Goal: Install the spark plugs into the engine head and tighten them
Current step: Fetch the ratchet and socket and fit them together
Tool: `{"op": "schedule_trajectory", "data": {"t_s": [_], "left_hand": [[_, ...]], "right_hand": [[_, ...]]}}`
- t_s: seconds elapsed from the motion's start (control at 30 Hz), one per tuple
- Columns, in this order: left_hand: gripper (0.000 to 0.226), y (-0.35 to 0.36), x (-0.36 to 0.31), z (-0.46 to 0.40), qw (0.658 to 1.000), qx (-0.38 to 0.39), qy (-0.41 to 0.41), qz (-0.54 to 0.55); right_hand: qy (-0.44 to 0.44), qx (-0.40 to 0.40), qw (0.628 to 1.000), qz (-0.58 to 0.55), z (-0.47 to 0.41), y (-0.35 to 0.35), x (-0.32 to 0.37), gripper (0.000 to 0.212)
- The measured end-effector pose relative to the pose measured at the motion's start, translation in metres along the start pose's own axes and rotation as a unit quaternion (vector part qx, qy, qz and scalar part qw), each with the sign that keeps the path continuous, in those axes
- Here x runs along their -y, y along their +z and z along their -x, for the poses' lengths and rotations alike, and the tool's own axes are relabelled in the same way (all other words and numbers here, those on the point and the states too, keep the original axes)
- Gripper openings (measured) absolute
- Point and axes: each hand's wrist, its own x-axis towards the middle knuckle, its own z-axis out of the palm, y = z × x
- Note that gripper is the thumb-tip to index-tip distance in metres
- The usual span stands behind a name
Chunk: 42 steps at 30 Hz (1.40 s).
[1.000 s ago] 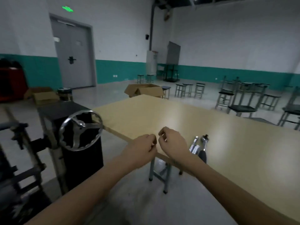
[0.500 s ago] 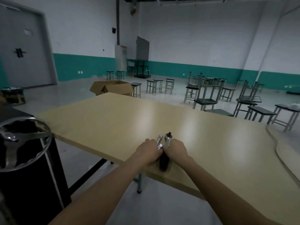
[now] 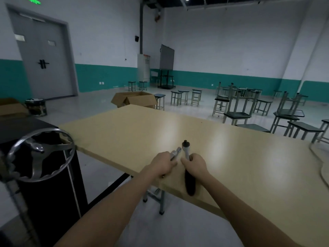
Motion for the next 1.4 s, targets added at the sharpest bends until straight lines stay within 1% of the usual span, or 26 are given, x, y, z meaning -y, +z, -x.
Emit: {"op": "schedule_trajectory", "data": {"t_s": [0.03,0.07,0.1,0.13,0.17,0.2,0.23,0.27,0.3,0.37,0.43,0.5,0.57,0.6,0.67,0.7,0.77,0.83,0.97,1.03,1.07,1.1,1.17,1.23,1.3,1.4], "left_hand": [[0.021,-0.004,0.007,0.008,0.991,-0.007,-0.025,0.129],[0.019,-0.009,0.014,0.017,0.963,-0.015,-0.05,0.263],[0.017,-0.017,0.022,0.028,0.924,-0.027,-0.067,0.375],[0.013,-0.024,0.033,0.041,0.884,-0.043,-0.077,0.459],[0.01,-0.033,0.046,0.054,0.851,-0.063,-0.082,0.515],[0.008,-0.042,0.06,0.07,0.825,-0.083,-0.082,0.553],[0.007,-0.053,0.074,0.087,0.807,-0.106,-0.078,0.576],[0.007,-0.065,0.089,0.107,0.799,-0.134,-0.074,0.582],[0.008,-0.076,0.104,0.128,0.799,-0.166,-0.072,0.574],[0.007,-0.097,0.133,0.176,0.803,-0.232,-0.086,0.543],[0.007,-0.112,0.159,0.228,0.793,-0.285,-0.114,0.526],[0.007,-0.123,0.179,0.285,0.773,-0.325,-0.142,0.526],[0.008,-0.129,0.19,0.339,0.754,-0.35,-0.158,0.533],[0.009,-0.131,0.193,0.365,0.75,-0.358,-0.166,0.531],[0.018,-0.134,0.192,0.412,0.755,-0.375,-0.191,0.502],[0.022,-0.135,0.19,0.432,0.76,-0.39,-0.206,0.477],[0.024,-0.139,0.188,0.469,0.766,-0.429,-0.225,0.423],[0.016,-0.146,0.187,0.5,0.772,-0.448,-0.226,0.391],[0.004,-0.167,0.19,0.54,0.816,-0.445,-0.216,0.299],[0.012,-0.176,0.192,0.549,0.833,-0.44,-0.213,0.26],[0.015,-0.179,0.193,0.551,0.837,-0.439,-0.209,0.252],[0.016,-0.182,0.194,0.551,0.837,-0.442,-0.206,0.249],[0.011,-0.185,0.196,0.551,0.831,-0.458,-0.205,0.238],[0.007,-0.188,0.198,0.55,0.826,-0.482,-0.208,0.206],[0.007,-0.19,0.2,0.552,0.824,-0.495,-0.211,0.176],[0.009,-0.192,0.204,0.554,0.833,-0.482,-0.22,0.157]], "right_hand": [[0.001,0.004,0.997,-0.079,0.005,0.002,0.009,0.03],[0.009,0.022,0.984,-0.177,0.01,0.005,0.021,0.025],[0.013,0.053,0.959,-0.279,0.015,0.01,0.034,0.017],[0.013,0.097,0.932,-0.35,0.022,0.014,0.051,0.008],[0.004,0.14,0.911,-0.389,0.028,0.021,0.067,0.002],[-0.008,0.181,0.897,-0.402,0.036,0.028,0.084,0.011],[-0.026,0.218,0.887,-0.407,0.044,0.038,0.102,0.019],[-0.047,0.248,0.878,-0.406,0.054,0.049,0.12,0.023],[-0.071,0.273,0.871,-0.402,0.066,0.061,0.137,0.023],[-0.121,0.31,0.854,-0.399,0.092,0.087,0.168,0.016],[-0.17,0.341,0.833,-0.401,0.12,0.113,0.197,0.009],[-0.195,0.397,0.797,-0.41,0.152,0.137,0.225,0.004],[-0.19,0.47,0.751,-0.423,0.19,0.16,0.251,0.011],[-0.18,0.504,0.728,-0.428,0.211,0.171,0.262,0.015],[-0.158,0.554,0.692,-0.434,0.251,0.189,0.28,0.019],[-0.154,0.57,0.678,-0.438,0.269,0.196,0.286,0.023],[-0.183,0.583,0.664,-0.43,0.297,0.209,0.297,0.028],[-0.234,0.582,0.663,-0.408,0.317,0.218,0.306,0.025],[-0.333,0.55,0.671,-0.37,0.339,0.226,0.322,0.014],[-0.381,0.528,0.672,-0.353,0.347,0.228,0.33,0.006],[-0.41,0.504,0.682,-0.338,0.349,0.229,0.334,0.004],[-0.435,0.478,0.691,-0.323,0.351,0.23,0.339,0.006],[-0.455,0.448,0.706,-0.306,0.352,0.228,0.345,0.018],[-0.479,0.441,0.697,-0.301,0.352,0.226,0.348,0.027],[-0.503,0.434,0.69,-0.288,0.352,0.225,0.35,0.023],[-0.512,0.423,0.696,-0.273,0.351,0.226,0.351,0.014]]}}
